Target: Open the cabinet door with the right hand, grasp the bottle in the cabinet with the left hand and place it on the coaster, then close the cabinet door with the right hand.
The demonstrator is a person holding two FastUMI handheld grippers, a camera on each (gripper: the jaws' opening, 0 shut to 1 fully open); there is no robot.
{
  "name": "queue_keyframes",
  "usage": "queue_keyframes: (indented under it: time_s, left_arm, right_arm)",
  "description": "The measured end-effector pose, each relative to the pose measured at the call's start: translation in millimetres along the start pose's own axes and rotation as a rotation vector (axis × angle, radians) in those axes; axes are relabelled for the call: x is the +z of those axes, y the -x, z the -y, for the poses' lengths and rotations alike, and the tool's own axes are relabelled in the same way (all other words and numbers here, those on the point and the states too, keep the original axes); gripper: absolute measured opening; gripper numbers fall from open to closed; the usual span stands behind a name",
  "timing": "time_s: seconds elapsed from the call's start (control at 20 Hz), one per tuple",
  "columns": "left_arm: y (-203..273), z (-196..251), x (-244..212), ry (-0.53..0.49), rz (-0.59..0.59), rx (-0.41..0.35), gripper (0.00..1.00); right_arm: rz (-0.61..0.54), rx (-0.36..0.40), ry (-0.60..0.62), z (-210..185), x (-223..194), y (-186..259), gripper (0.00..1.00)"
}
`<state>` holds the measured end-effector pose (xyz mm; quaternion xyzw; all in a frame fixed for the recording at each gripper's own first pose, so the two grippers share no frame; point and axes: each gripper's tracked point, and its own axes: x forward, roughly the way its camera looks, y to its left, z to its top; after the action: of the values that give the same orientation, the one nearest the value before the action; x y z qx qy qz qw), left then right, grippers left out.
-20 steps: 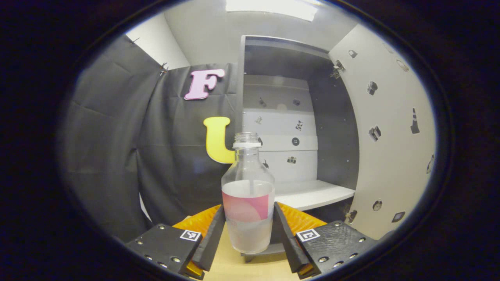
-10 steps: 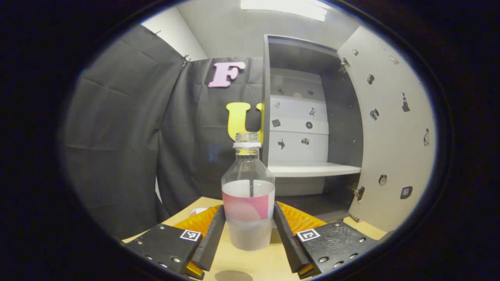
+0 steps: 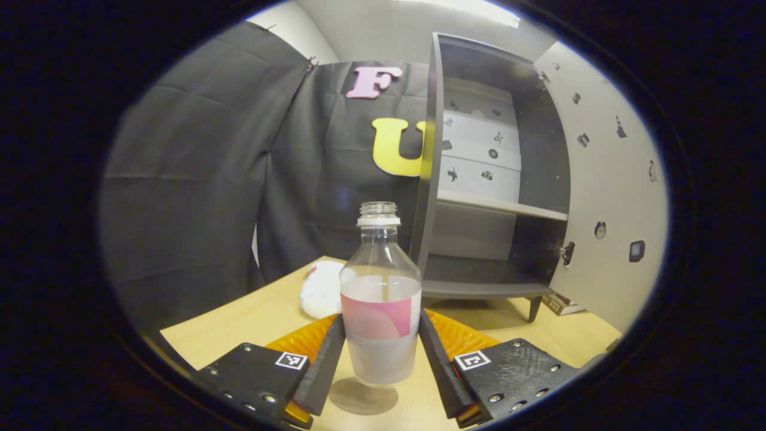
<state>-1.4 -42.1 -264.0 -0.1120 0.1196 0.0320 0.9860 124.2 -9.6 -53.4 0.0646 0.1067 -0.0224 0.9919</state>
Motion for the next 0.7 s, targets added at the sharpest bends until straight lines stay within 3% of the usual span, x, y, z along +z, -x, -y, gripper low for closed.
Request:
queue_keyframes:
  time_s: [0.35, 0.7]
  left_arm:
    - [-0.3, -12.5, -40.3, -0.038, 0.005, 0.033, 0.74]
    - [-0.7, -20.4, -71.1, -0.012, -0.011, 0.061, 0.72]
  right_arm:
    - [-0.027, -0.014, 0.023, -2.7, -8.4, 10.9, 0.98]
    - [-0.061, 0.012, 0.063, -20.4, -17.0, 4.4, 0.98]
